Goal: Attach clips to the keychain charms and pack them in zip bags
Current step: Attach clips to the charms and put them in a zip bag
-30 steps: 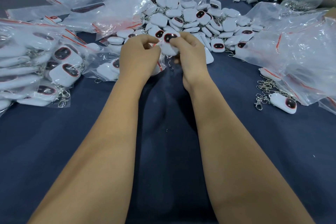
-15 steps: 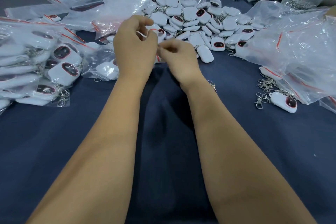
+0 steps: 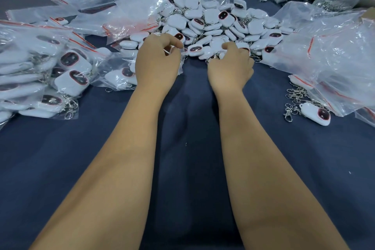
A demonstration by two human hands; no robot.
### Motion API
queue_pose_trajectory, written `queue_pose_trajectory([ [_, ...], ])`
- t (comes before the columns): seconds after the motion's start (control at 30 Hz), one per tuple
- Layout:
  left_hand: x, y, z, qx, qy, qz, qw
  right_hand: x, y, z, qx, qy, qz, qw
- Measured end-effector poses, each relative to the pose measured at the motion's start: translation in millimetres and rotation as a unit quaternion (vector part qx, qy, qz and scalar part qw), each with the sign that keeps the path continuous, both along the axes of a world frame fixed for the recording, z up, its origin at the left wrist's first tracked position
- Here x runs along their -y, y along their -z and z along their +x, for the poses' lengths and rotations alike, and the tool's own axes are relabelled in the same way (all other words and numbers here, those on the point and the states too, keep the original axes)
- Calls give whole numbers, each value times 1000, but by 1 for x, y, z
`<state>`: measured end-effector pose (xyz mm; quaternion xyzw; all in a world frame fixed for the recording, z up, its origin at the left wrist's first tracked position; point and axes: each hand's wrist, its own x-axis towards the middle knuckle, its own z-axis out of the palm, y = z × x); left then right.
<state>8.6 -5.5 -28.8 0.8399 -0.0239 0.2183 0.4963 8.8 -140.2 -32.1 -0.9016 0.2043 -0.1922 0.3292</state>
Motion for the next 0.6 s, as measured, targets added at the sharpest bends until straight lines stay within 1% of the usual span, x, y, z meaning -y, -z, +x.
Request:
queue_pose_trajectory([
  [0.1, 0, 4, 1, -9, 10, 61, 998, 2, 3, 1, -53, -11, -19, 998],
  [0.17, 0, 6, 2, -14, 4, 117, 993, 2, 3, 0, -41, -12, -37, 998],
  [0.2, 0, 6, 3, -16, 2, 137, 990, 1, 3, 0, -26, -17, -24, 999],
  [0.23, 0, 7, 4, -18, 1, 150, 989, 0, 2, 0, -4, -26, 11, 1000],
  [0.3, 0, 7, 4, -21, -1, 159, 987, -3, -1, 0, 55, -48, 120, 990],
  [0.37, 0, 7, 4, -20, -2, 163, 986, -7, -4, -1, 113, -57, 199, 972],
  [0.43, 1, 7, 4, -17, -1, 168, 986, -10, -6, -1, 155, -67, 280, 945],
  [0.5, 1, 7, 5, -15, -1, 173, 985, -12, -6, -1, 166, -87, 358, 915],
  [0.57, 0, 7, 5, -14, 0, 174, 985, -14, -8, -1, 152, -113, 416, 890],
  [0.6, 0, 7, 5, -13, 0, 174, 985, -15, -9, 0, 142, -132, 454, 869],
])
